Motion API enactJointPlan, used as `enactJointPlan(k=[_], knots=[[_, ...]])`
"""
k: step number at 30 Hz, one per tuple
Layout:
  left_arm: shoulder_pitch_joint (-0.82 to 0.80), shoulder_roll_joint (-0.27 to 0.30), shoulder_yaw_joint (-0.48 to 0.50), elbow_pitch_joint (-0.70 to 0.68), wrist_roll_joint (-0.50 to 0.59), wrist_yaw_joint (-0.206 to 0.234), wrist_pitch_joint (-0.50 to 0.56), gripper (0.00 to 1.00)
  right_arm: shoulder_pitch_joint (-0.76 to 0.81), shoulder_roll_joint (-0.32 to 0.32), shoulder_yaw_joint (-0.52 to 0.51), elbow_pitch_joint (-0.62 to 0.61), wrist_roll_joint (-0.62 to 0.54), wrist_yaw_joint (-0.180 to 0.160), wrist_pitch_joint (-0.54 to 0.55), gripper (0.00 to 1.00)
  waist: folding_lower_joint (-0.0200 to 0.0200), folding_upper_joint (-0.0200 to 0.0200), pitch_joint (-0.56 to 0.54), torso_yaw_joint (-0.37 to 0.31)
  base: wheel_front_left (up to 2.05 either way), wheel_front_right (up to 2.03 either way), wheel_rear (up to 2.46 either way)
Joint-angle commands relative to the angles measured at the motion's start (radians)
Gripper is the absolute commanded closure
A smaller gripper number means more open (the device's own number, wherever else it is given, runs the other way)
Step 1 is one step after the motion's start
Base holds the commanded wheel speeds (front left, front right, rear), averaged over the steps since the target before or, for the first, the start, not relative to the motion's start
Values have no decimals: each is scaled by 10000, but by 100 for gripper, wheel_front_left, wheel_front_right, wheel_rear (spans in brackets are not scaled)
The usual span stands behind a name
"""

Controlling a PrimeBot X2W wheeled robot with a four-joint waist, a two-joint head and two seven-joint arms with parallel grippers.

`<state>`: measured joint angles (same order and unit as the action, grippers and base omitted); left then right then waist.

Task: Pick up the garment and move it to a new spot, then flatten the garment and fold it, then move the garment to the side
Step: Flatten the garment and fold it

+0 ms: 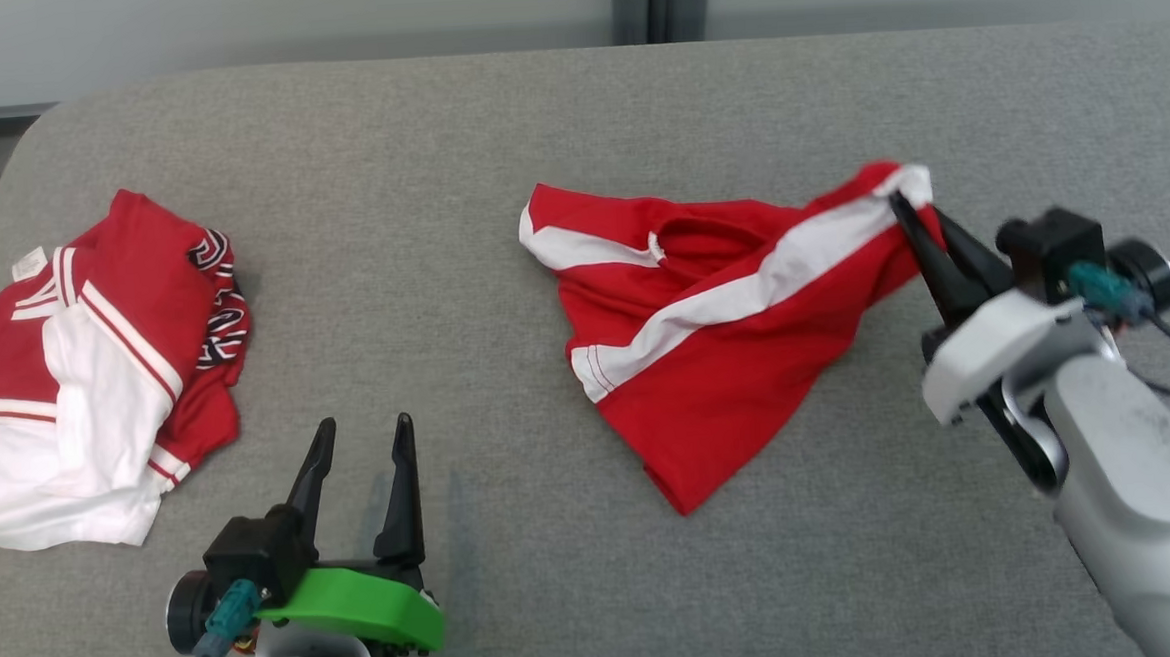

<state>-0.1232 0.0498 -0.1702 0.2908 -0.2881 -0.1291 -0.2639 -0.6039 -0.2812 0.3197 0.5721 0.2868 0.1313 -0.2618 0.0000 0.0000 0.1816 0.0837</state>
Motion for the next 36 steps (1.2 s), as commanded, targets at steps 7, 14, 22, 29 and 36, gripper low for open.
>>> enactJointPlan(k=[7,14,22,29,36], knots=[[-274,27,-366,40,111,-21,-9,0,1666,447,-1721,45,-789,-10,-46,0,0,0,100,-556,0,0,0],[-627,27,-1105,228,-247,-21,-8,0,2218,1088,-2655,-1058,-1538,-10,-45,0,0,0,152,-892,0,0,0],[-1861,33,-2534,1268,-893,-21,-9,0,2404,1477,-2722,-1741,-1821,-10,-46,0,0,0,544,-1298,0,0,0],[-2558,37,-2785,2461,-1253,-21,-9,0,2309,1619,-2740,-1949,-1859,-10,-47,0,0,0,844,-1632,0,0,0],[-2769,34,-2849,2896,-1559,-21,-9,9,2329,1786,-2805,-2105,-1916,-10,-47,0,0,0,1057,-1817,0,0,0]])
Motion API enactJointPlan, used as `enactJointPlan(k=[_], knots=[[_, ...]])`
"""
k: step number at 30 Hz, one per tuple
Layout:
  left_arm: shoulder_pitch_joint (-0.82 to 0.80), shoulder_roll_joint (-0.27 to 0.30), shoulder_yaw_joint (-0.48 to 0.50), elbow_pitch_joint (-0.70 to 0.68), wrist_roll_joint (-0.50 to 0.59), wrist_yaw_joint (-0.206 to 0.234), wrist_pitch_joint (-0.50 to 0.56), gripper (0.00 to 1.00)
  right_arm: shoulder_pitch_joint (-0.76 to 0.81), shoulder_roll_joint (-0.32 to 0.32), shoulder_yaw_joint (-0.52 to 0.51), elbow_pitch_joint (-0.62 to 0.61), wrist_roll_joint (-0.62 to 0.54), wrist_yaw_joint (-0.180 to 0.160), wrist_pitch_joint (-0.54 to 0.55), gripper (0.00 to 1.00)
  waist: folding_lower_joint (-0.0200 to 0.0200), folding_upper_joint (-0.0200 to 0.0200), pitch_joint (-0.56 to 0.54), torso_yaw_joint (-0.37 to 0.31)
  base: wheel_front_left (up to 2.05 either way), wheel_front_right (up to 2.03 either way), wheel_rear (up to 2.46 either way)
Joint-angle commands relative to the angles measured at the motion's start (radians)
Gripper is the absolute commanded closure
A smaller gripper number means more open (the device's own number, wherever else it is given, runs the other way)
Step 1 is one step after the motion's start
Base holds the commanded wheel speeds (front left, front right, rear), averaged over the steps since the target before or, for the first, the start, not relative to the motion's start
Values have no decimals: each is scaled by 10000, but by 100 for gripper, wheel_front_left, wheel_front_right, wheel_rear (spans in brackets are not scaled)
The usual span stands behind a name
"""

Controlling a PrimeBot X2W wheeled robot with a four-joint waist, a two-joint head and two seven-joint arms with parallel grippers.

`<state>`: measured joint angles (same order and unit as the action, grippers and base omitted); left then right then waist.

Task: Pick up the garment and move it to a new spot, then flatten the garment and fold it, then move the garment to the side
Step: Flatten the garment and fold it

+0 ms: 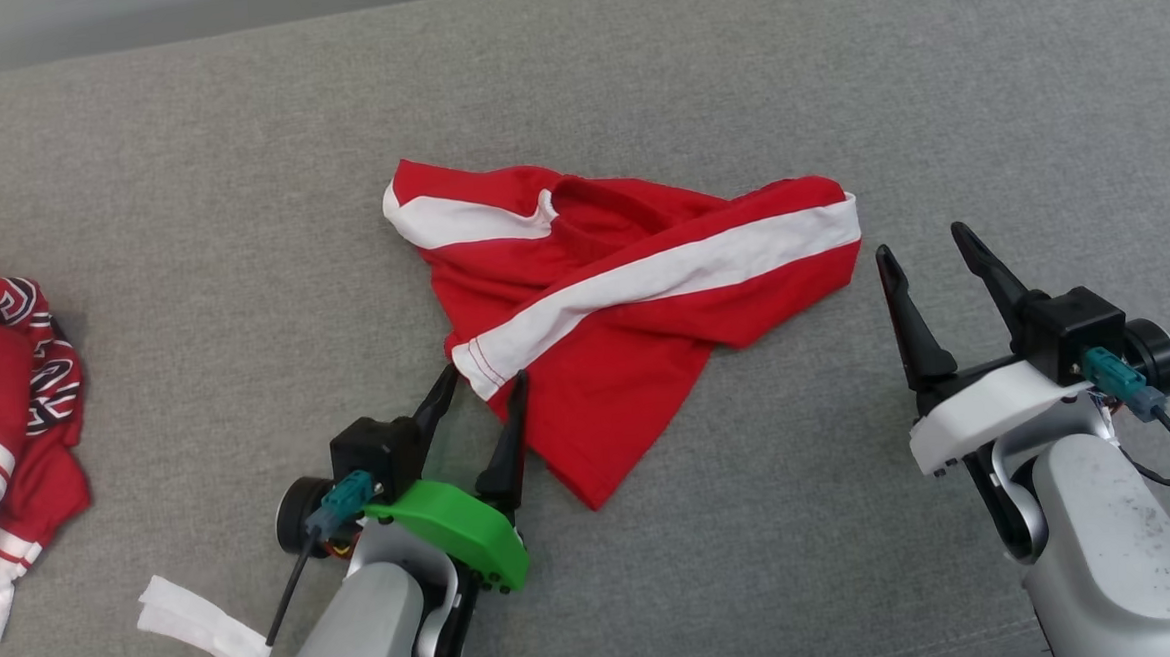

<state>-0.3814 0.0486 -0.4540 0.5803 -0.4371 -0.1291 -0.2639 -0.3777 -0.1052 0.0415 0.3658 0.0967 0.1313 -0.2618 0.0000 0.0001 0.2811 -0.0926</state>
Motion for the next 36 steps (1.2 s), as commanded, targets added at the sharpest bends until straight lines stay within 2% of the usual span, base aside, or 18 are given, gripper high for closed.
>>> enactJointPlan(k=[1,2,6,12,21,28,29,30,31,36], knots=[[-209,47,-37,12,-110,-21,-9,42,59,32,-31,-48,-16,-10,-47,0,0,-1,78,-63,0,0,0],[-293,49,-45,-65,-124,-21,-9,100,47,38,-43,-55,-17,-10,-45,0,0,-1,101,-69,0,0,0],[-281,50,26,-236,-261,-21,-9,100,130,47,-125,-12,-68,-10,-45,0,0,-1,22,22,0,0,0],[321,69,509,-794,-104,-21,-8,100,351,-18,-282,115,-38,-10,-47,0,0,-1,-411,522,0,0,0],[1260,610,2044,-1824,714,-21,-9,100,703,80,-219,185,44,-10,-47,0,0,-1,-1075,1173,0,0,0],[1684,726,3182,-1628,1197,-21,-9,100,893,61,34,298,146,-10,-46,0,0,-1,-1288,1307,0,0,0],[1728,672,3243,-1539,1243,-21,-9,71,886,48,135,320,179,-10,-47,0,0,-1,-1304,1316,0,0,0],[1747,622,3297,-1443,1267,-21,-9,20,888,45,216,338,202,-10,-47,0,0,-1,-1314,1324,0,0,0],[1767,563,3389,-1310,1309,-21,-8,0,894,45,328,347,223,-10,-47,0,0,-1,-1322,1337,0,0,0],[1782,285,3838,-1152,1678,43,-9,0,778,85,1242,285,437,-10,-47,0,0,-1,-1260,1422,0,0,0]])
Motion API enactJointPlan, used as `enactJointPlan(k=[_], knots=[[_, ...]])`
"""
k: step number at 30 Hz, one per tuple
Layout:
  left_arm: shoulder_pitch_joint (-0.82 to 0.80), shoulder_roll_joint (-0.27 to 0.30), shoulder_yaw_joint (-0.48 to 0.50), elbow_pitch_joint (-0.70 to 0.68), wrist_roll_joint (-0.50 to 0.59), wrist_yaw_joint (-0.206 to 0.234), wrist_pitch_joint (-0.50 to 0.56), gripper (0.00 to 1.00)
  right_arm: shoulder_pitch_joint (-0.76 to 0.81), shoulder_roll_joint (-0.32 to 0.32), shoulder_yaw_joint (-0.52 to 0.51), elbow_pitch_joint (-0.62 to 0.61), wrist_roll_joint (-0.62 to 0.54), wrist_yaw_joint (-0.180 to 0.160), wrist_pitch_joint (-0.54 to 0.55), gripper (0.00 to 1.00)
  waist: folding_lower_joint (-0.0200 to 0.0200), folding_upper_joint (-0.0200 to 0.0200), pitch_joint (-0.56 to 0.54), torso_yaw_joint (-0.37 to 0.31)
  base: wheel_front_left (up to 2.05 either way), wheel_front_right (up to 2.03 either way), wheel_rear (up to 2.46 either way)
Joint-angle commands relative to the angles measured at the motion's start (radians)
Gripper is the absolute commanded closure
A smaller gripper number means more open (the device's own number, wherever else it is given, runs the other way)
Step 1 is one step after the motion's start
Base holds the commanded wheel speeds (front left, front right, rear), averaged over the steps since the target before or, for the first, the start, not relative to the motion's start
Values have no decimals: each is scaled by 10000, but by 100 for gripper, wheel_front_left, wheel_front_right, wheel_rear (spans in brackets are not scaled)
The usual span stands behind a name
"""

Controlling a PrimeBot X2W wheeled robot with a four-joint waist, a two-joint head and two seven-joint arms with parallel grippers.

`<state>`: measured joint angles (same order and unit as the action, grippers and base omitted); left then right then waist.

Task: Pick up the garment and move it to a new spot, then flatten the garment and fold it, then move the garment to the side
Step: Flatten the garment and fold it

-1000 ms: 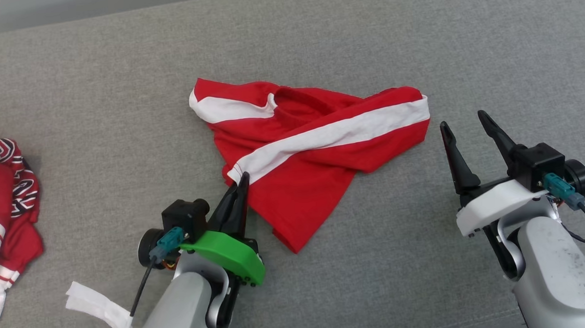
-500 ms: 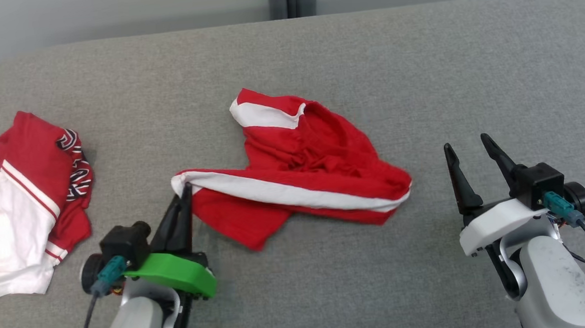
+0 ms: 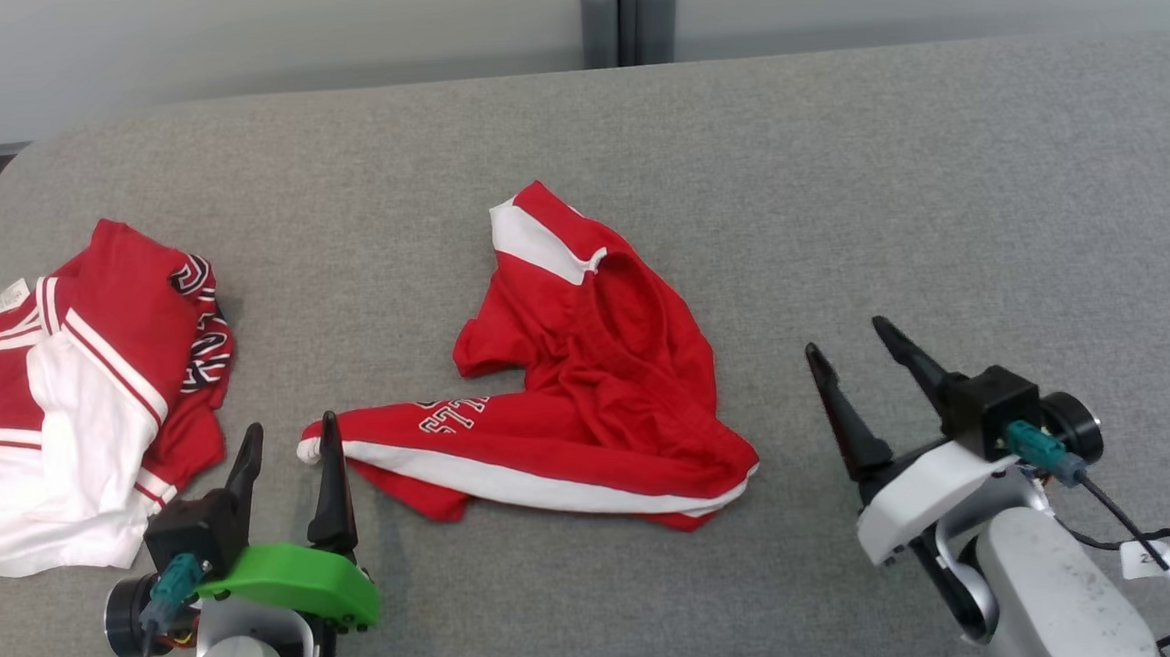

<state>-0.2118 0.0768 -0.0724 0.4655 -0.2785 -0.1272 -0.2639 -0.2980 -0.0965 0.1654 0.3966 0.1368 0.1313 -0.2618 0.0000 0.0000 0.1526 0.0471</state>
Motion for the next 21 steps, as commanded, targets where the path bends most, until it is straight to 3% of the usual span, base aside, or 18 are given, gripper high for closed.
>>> enactJointPlan(k=[1,8,14,16,17,19,20,21], knots=[[107,-45,107,-38,193,36,-9,0,-38,-1,312,-20,170,-10,-46,0,0,0,49,59,0,0,0],[235,-206,287,-213,458,1,-9,0,-172,-240,2366,521,1240,-10,-47,0,0,0,163,309,0,0,0],[213,-248,171,-304,404,-25,-9,0,-523,-502,3394,1074,2101,-10,-47,1,0,0,284,514,0,0,0],[205,-251,67,-356,275,-30,-9,0,-694,-629,3666,1221,2388,-10,-47,46,0,0,318,553,0,0,0],[203,-249,23,-373,227,-30,-9,0,-745,-677,3784,1282,2466,-10,-47,58,0,0,329,568,0,0,0],[191,-249,-61,-401,149,-33,-9,0,-862,-706,4031,1410,2715,-10,-47,92,0,0,354,600,0,0,0],[176,-250,-99,-423,114,-35,-9,0,-955,-728,4147,1462,2836,-10,-46,100,0,0,367,613,0,0,0],[163,-250,-124,-441,96,-36,-9,0,-1006,-740,4217,1522,2968,-10,-46,100,0,0,378,623,0,0,0]])
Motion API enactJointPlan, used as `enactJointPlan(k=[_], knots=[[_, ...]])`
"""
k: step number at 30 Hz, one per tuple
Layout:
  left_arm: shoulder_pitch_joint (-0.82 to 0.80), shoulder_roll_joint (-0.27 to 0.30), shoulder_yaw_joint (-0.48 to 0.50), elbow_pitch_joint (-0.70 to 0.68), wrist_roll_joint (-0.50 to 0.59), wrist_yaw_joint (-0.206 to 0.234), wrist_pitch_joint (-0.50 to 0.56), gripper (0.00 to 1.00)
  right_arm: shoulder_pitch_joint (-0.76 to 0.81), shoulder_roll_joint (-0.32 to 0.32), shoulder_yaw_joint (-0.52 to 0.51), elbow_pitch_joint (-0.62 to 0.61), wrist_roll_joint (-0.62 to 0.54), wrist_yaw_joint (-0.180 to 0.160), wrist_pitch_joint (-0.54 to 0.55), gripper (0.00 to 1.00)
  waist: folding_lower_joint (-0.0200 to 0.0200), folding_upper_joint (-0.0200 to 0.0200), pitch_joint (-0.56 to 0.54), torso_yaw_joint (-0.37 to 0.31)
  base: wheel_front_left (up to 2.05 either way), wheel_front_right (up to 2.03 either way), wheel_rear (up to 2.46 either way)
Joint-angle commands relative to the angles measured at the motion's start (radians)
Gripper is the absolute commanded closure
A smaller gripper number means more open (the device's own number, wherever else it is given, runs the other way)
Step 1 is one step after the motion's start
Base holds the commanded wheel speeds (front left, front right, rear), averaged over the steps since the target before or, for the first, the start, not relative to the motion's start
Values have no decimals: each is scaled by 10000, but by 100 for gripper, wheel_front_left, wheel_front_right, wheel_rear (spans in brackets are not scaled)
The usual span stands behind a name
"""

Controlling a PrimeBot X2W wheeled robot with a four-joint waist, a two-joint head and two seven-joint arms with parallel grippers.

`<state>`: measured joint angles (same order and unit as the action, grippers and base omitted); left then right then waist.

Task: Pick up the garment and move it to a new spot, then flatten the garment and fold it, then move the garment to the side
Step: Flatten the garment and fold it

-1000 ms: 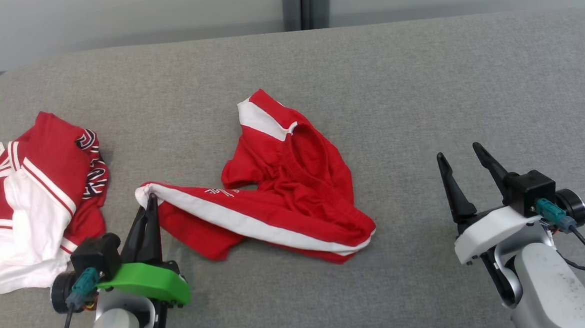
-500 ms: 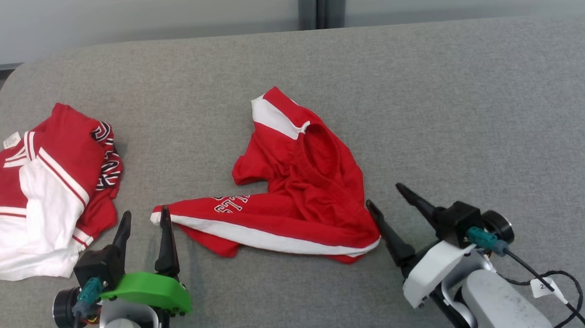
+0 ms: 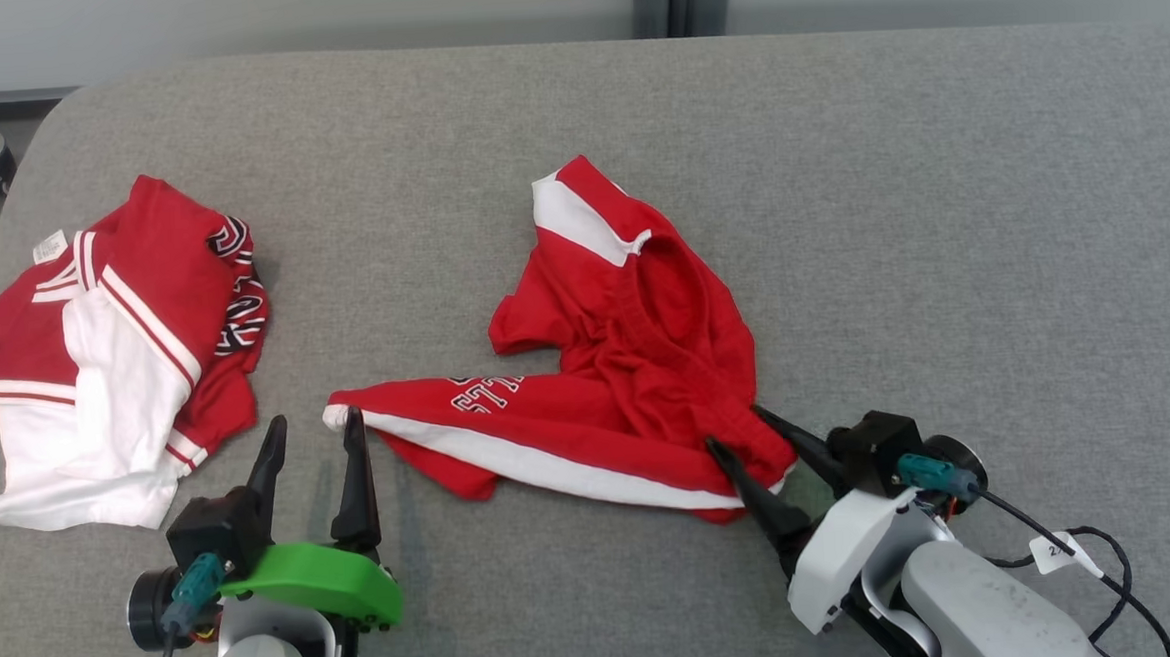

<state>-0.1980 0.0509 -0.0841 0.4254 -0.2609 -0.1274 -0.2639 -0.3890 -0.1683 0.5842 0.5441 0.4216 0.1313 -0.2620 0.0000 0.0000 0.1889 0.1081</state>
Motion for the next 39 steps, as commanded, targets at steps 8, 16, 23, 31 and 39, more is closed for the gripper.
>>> enactJointPlan(k=[8,16,23,31,39], knots=[[-97,10,-228,-158,-212,-41,-9,0,-546,-77,-532,51,978,-10,-44,100,0,0,107,27,0,0,0],[154,12,-382,-202,-105,-45,-9,0,-142,50,-2972,-206,1098,-10,-44,100,0,0,-11,-424,0,0,0],[193,13,-692,-264,-236,-38,-9,0,327,25,-4821,-374,484,-10,-45,100,0,0,-58,-878,0,0,0],[-298,16,-949,-368,-149,-38,-9,0,-746,-281,-4796,258,-659,-10,-45,100,0,0,583,-943,0,0,0],[-763,17,-1206,-403,-152,-37,-9,0,-2499,-275,-4958,2206,-2130,-10,-44,100,0,0,1216,-678,0,0,0]])
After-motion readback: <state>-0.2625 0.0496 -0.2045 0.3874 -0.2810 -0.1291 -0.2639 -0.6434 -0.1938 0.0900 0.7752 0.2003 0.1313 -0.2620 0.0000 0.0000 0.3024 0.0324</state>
